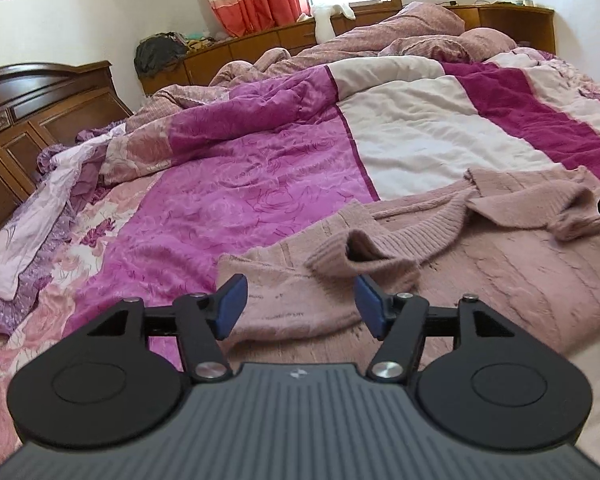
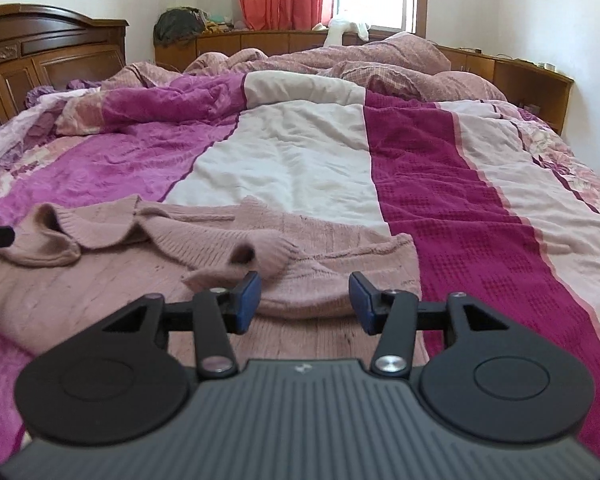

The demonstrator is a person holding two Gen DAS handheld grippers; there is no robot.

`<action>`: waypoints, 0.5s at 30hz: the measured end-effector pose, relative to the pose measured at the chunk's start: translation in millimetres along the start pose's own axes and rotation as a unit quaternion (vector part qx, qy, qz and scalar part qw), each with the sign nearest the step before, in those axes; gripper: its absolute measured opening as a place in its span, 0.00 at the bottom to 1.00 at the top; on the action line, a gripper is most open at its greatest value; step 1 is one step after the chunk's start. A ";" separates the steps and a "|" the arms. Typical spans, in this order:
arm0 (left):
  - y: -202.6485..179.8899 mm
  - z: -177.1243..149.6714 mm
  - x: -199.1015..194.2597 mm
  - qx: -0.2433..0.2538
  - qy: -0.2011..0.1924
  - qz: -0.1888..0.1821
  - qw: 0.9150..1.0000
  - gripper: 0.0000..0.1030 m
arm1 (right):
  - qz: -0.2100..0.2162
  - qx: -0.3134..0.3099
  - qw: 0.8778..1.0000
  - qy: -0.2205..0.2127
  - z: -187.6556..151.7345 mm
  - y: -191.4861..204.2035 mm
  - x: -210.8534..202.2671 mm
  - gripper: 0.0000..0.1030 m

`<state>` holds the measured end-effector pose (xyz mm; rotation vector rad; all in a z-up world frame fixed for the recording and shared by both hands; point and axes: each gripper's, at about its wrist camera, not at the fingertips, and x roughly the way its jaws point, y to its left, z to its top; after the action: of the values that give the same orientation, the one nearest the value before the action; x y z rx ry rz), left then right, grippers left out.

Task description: Fold small clothes

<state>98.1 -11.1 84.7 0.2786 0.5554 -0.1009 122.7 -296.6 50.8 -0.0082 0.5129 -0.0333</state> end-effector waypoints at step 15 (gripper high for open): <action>-27.3 -17.2 9.2 0.068 0.014 -0.018 0.997 0.66 | 0.038 0.013 0.999 0.021 -32.1 7.4 -10.4 0.49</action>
<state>92.5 -32.4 59.4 0.4028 0.5818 -0.1706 98.0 -288.8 27.8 0.0377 0.5538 0.0332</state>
